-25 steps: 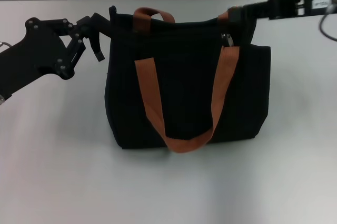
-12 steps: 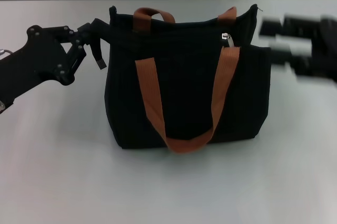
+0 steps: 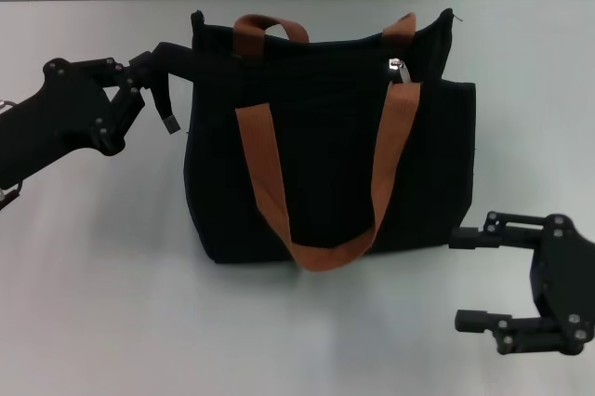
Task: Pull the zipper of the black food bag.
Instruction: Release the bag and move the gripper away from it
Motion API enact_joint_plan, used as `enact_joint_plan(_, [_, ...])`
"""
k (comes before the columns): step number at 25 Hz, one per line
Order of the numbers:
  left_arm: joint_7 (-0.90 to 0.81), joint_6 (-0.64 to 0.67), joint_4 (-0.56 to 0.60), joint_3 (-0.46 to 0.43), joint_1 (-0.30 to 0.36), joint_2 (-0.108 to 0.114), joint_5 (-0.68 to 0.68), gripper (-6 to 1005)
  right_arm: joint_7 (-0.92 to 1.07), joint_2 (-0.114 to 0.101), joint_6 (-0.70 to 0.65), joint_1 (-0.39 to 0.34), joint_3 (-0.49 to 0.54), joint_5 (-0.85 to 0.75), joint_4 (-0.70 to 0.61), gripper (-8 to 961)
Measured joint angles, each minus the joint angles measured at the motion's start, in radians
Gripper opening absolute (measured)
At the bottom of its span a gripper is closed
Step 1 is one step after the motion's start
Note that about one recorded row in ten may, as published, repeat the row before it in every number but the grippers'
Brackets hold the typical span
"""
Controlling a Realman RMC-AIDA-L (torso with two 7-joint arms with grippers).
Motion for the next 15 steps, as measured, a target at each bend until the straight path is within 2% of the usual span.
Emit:
enact_joint_plan(4, [-0.035, -0.008, 0.003, 0.007, 0.005, 0.002, 0.013, 79, -0.005, 0.000, 0.025, -0.003, -0.001, -0.005, 0.014, 741])
enact_joint_plan(9, [-0.132, -0.009, 0.027, 0.014, 0.013, 0.018, 0.039, 81, -0.008, -0.001, 0.031, 0.003, -0.004, -0.006, 0.018, 741])
enact_joint_plan(10, [-0.187, 0.000, 0.052, 0.014, 0.019, 0.028, 0.052, 82, -0.009, 0.000, 0.035, 0.005, -0.005, -0.007, 0.018, 741])
enact_joint_plan(12, [-0.216, 0.009, 0.063, 0.014, 0.021, 0.033, 0.061, 152, -0.009, 0.001, 0.054, 0.009, -0.007, -0.008, 0.020, 741])
enact_joint_plan(14, [-0.285, 0.046, 0.090, 0.014, 0.024, 0.048, 0.078, 223, -0.010, 0.002, 0.080, 0.011, -0.009, -0.009, 0.028, 741])
enact_joint_plan(15, [-0.335, 0.102, 0.109, 0.013, 0.028, 0.064, 0.084, 258, -0.010, 0.003, 0.096, 0.017, -0.009, -0.010, 0.037, 741])
